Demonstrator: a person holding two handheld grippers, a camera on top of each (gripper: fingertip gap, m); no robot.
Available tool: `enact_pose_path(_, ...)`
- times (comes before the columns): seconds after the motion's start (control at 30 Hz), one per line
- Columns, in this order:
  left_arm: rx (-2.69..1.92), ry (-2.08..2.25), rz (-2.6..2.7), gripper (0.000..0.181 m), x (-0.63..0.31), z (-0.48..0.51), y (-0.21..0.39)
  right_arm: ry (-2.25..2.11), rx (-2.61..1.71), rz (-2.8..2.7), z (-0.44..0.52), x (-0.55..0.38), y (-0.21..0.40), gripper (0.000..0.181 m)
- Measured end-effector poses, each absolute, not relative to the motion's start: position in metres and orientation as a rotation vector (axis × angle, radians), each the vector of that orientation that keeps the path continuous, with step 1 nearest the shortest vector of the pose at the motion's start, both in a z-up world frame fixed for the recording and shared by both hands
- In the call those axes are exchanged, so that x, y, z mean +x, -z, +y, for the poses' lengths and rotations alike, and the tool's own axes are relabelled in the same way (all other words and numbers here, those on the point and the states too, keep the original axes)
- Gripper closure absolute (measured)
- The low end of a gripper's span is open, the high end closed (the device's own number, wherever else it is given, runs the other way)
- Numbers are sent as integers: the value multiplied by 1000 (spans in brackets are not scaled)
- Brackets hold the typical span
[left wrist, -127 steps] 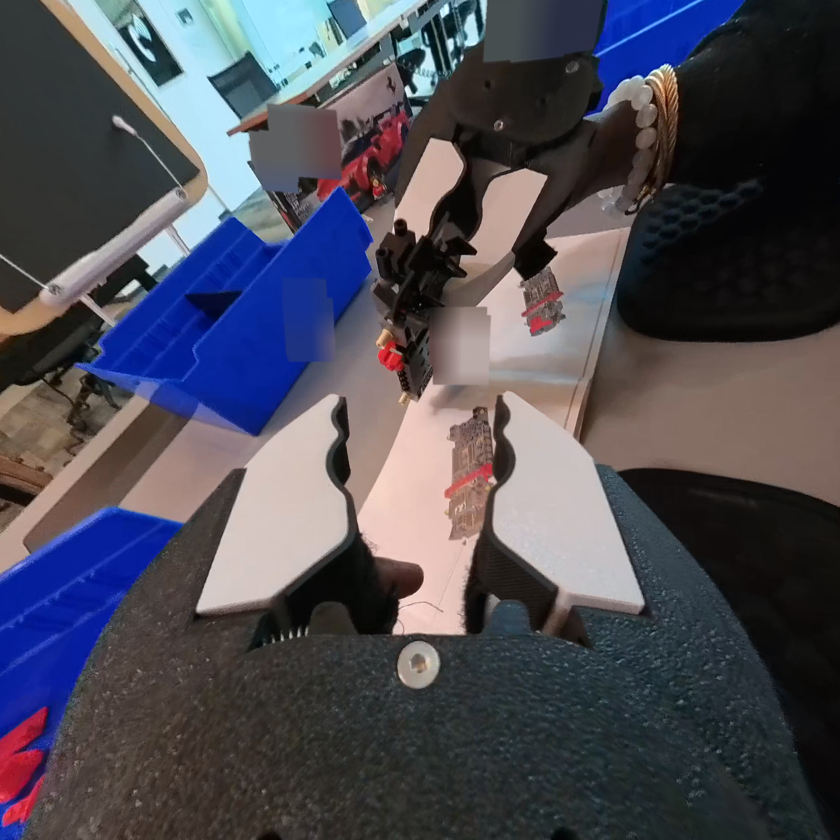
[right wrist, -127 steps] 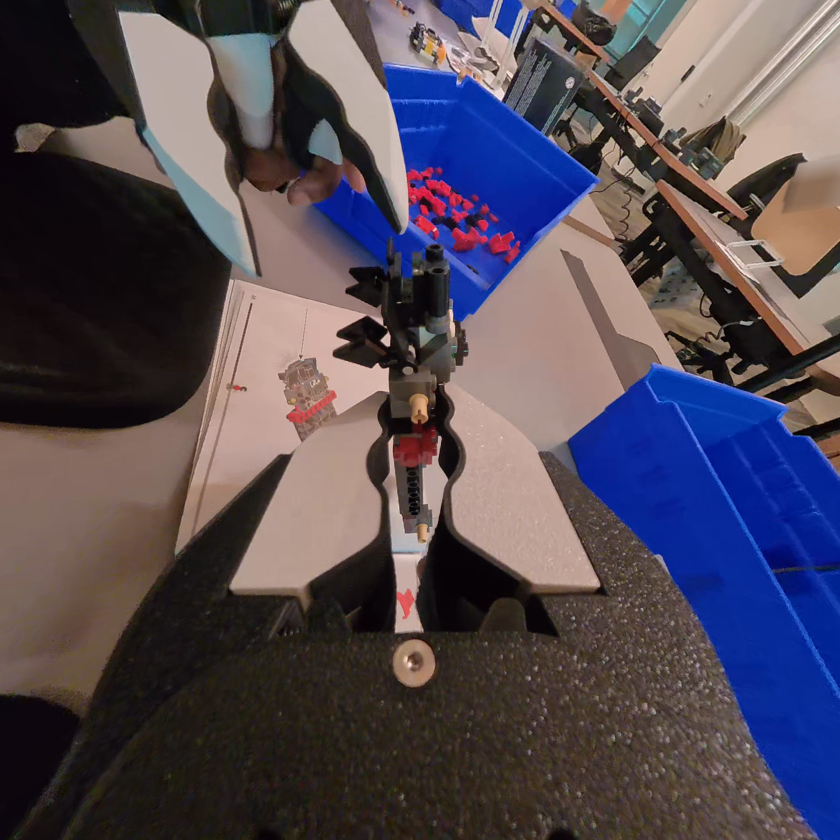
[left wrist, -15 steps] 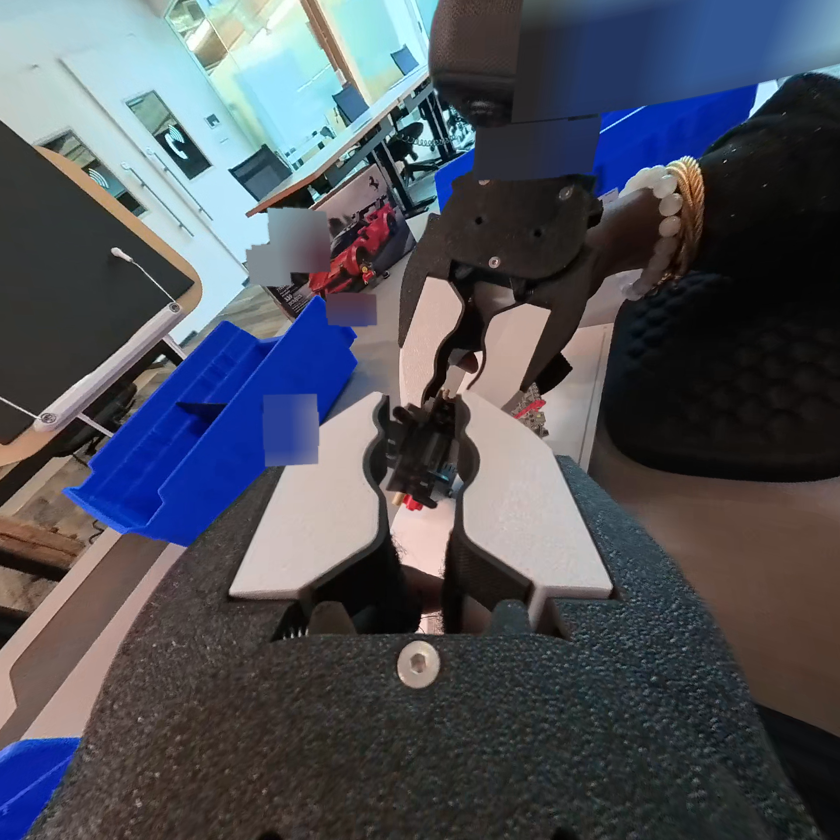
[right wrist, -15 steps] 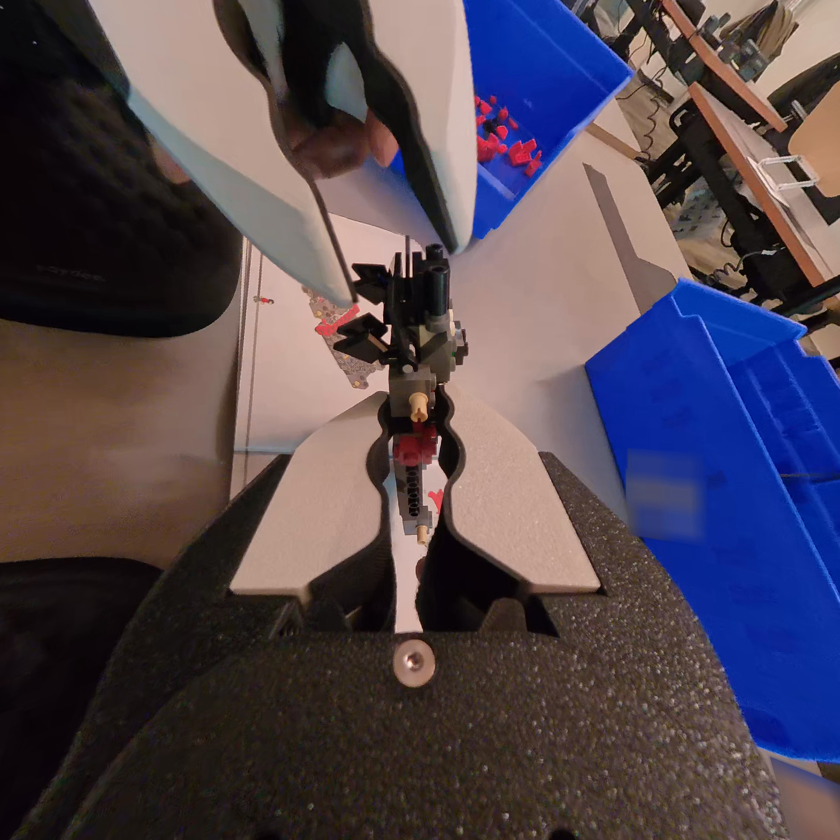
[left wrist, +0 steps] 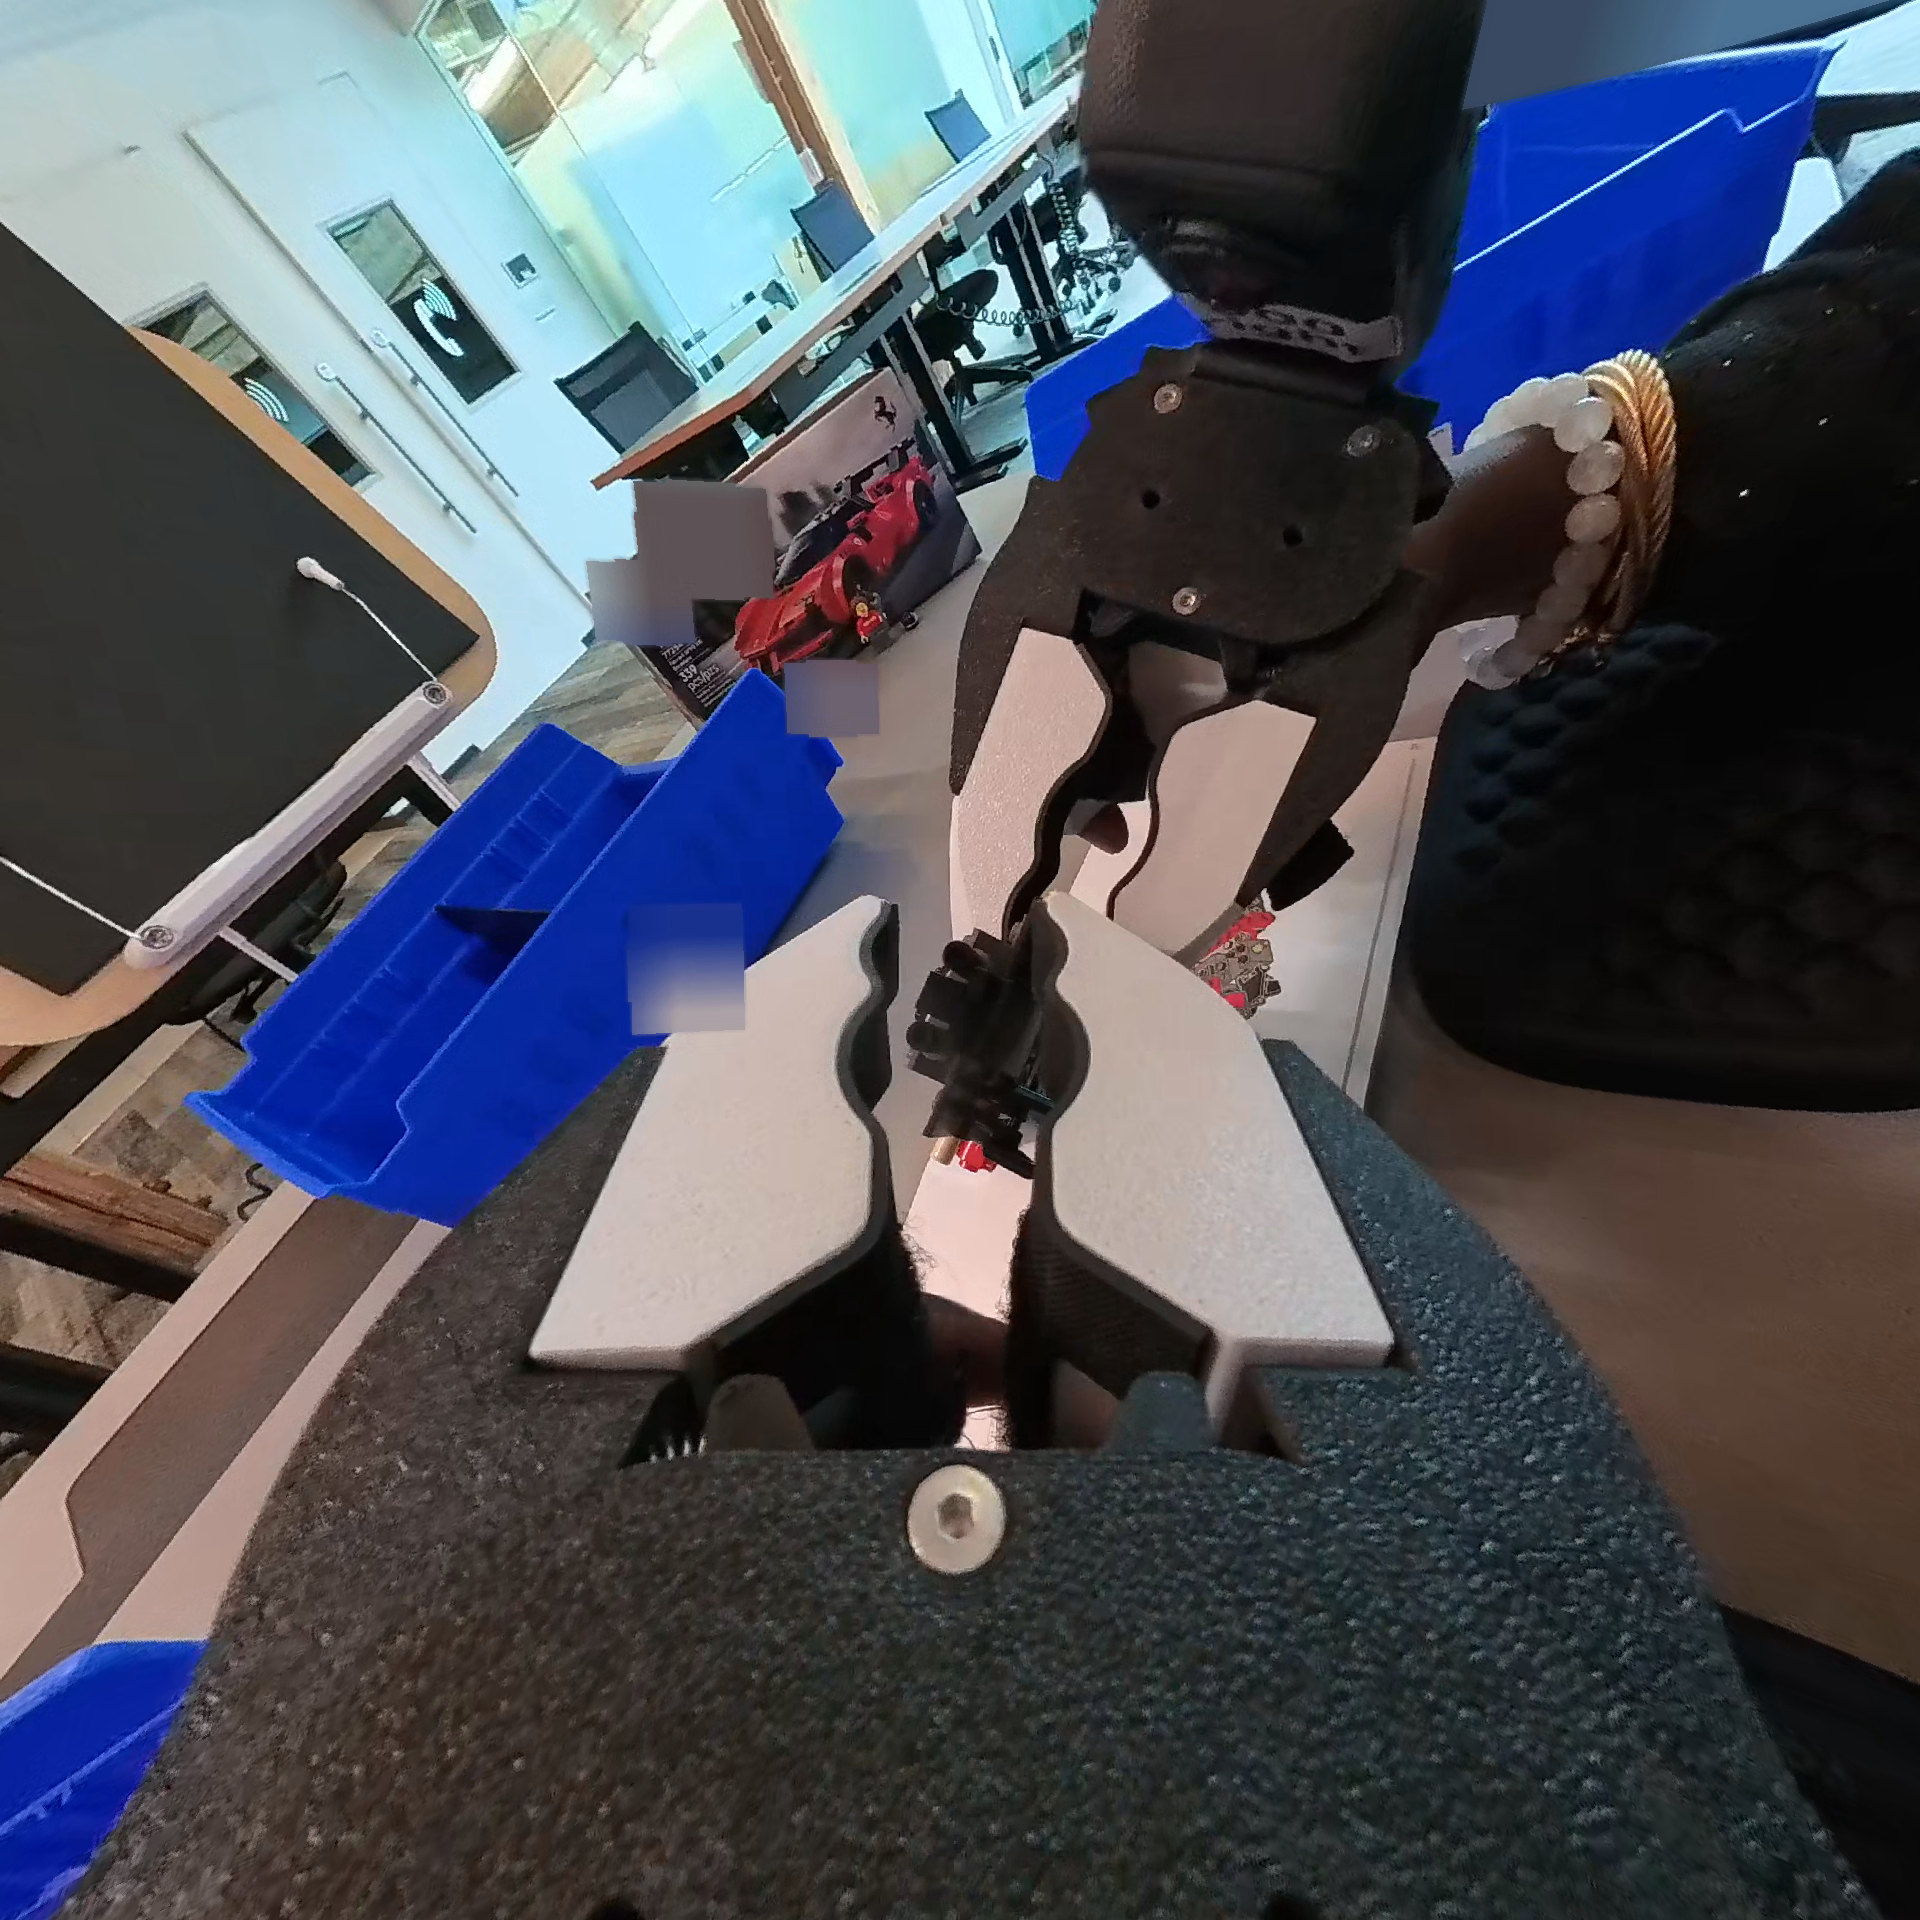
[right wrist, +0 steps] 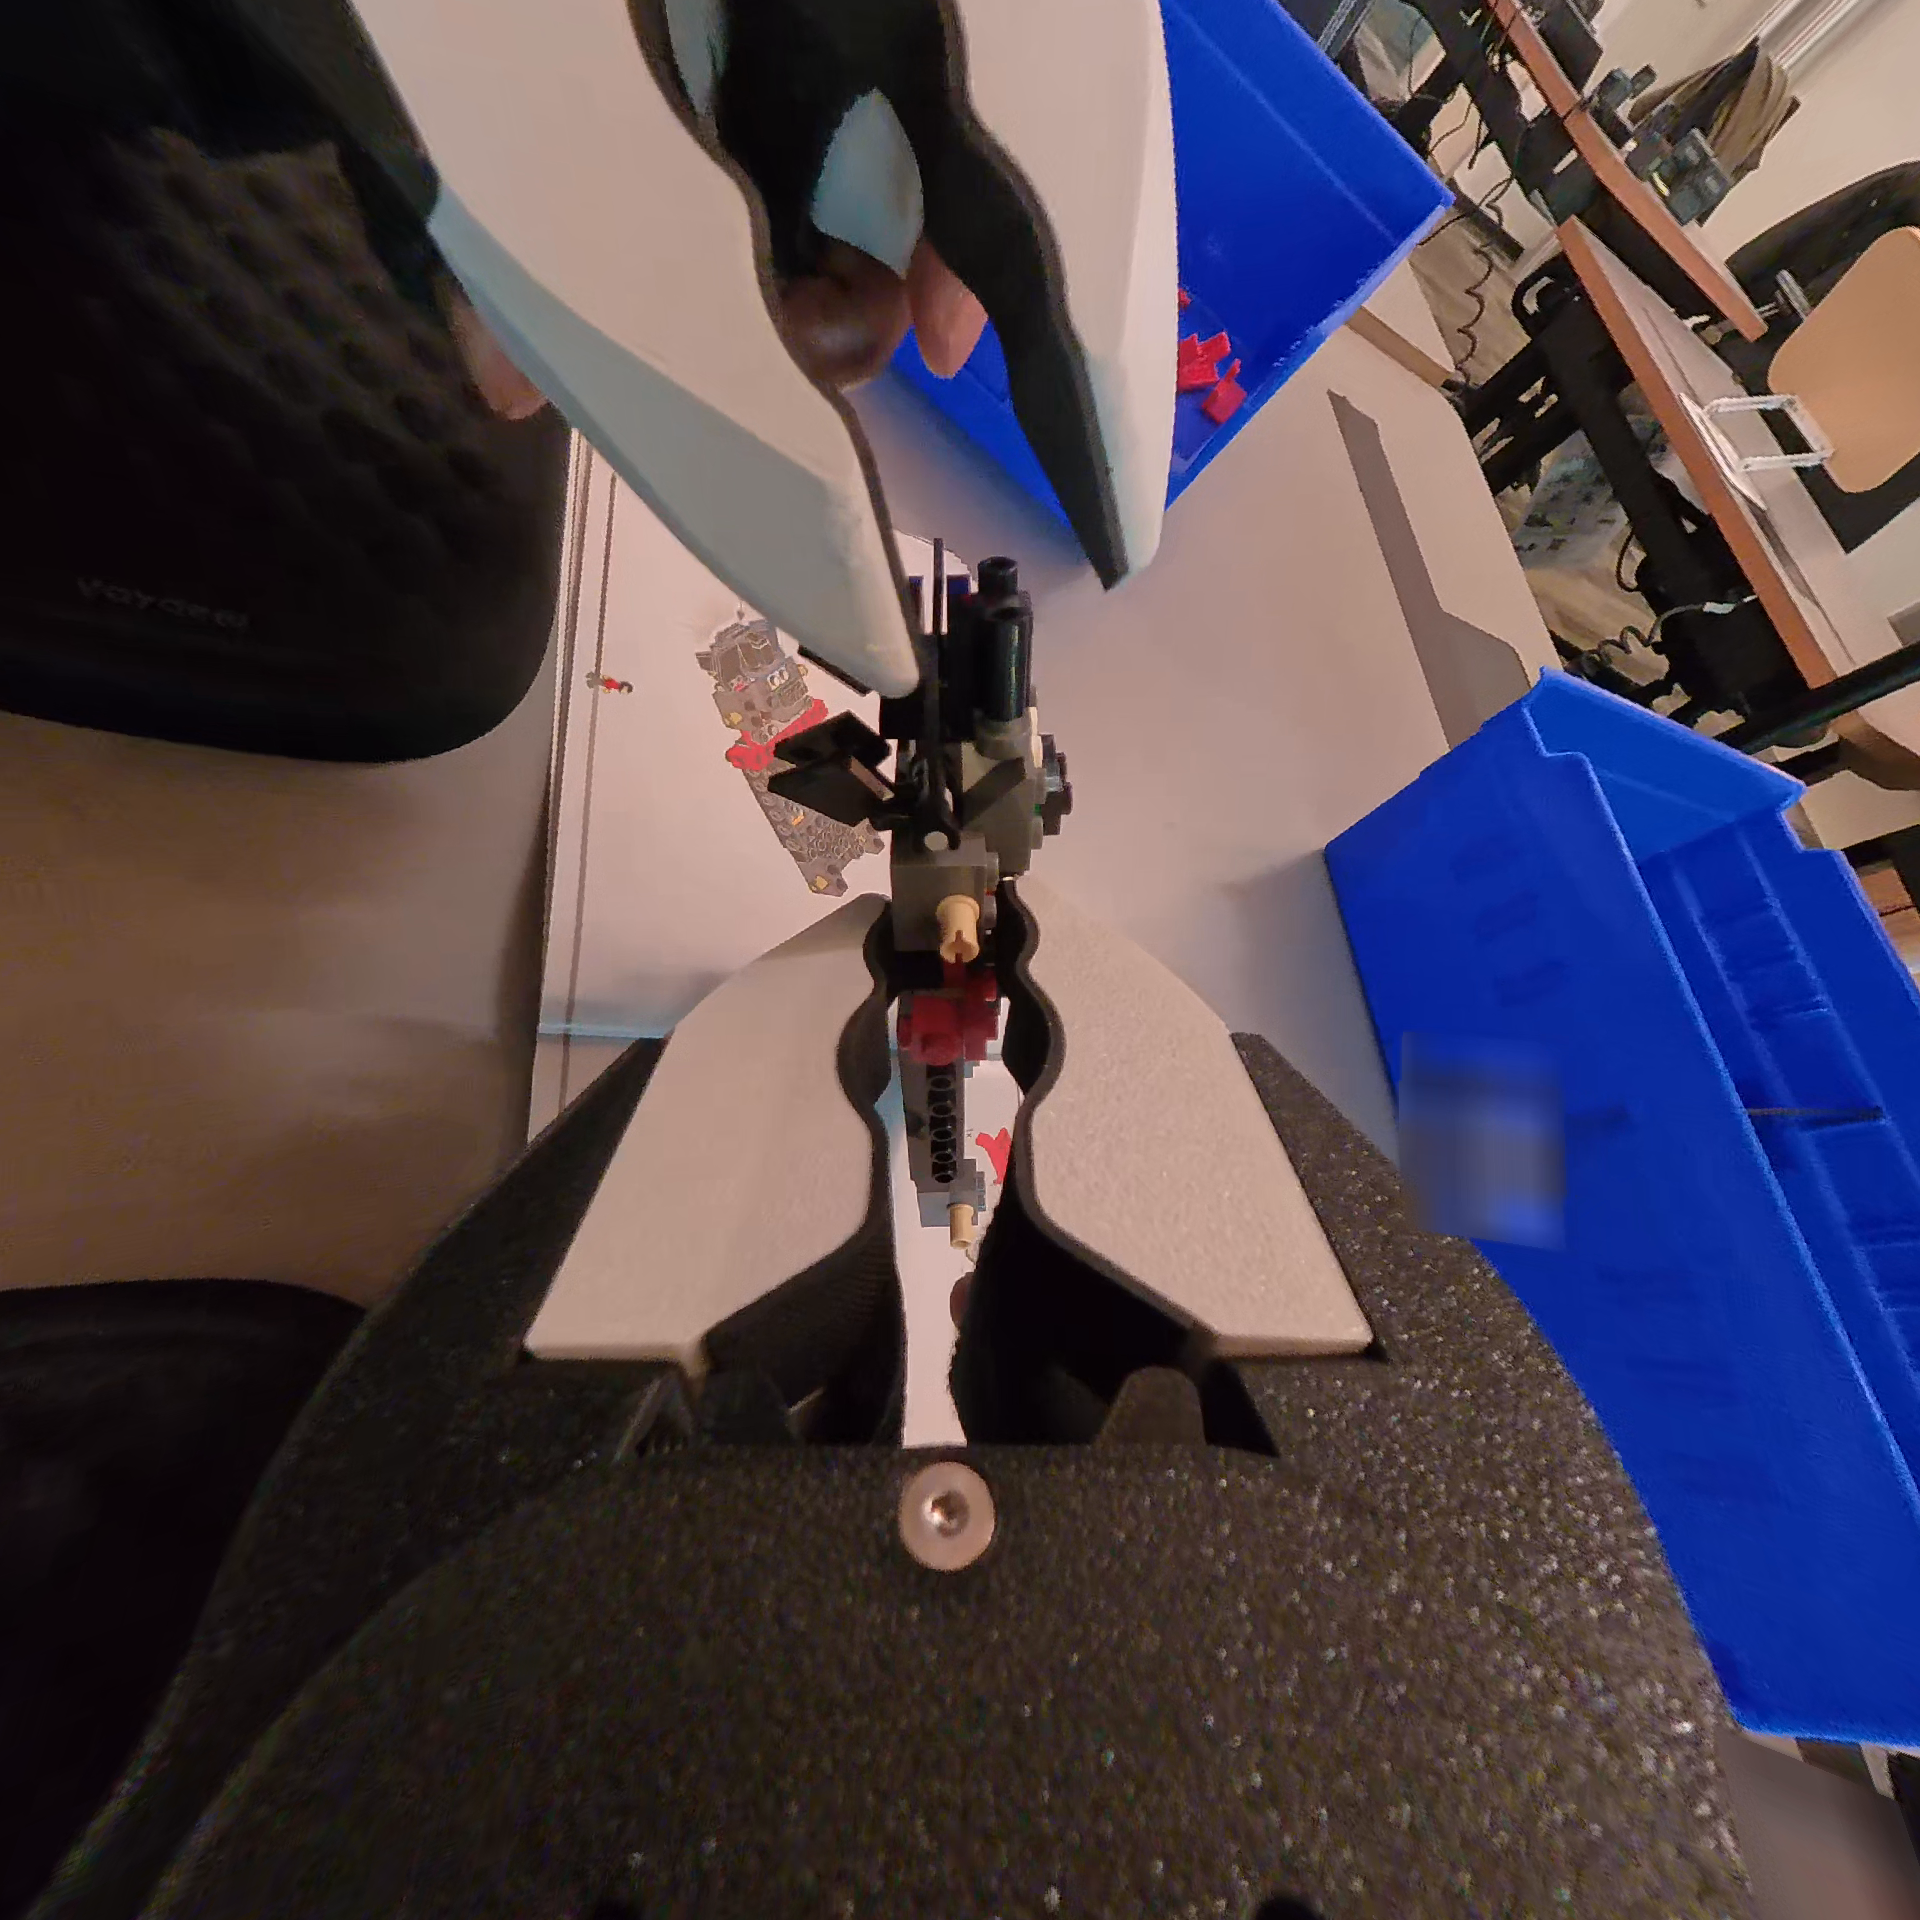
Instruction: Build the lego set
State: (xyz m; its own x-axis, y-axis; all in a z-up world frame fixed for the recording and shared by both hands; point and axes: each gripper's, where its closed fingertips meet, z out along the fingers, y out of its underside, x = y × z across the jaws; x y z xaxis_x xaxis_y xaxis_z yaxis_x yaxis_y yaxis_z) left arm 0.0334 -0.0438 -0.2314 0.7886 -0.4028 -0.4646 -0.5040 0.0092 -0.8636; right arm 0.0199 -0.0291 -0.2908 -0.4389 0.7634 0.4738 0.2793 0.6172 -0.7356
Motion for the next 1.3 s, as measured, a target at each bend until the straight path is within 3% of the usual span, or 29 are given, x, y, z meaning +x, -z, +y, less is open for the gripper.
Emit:
enact_pose_path(0.6,-1584,-103,639,151,15,-56,224,-991,-973,-1853,-18,23,276,164)
enact_pose_path(1.0,-1385,-374,827,162,14,-57,224,-1079,-981,-1852,-16,21,258,164)
enact_pose_path(1.3,-1306,-306,879,155,16,-60,227,-1162,-997,-1853,-16,23,262,164)
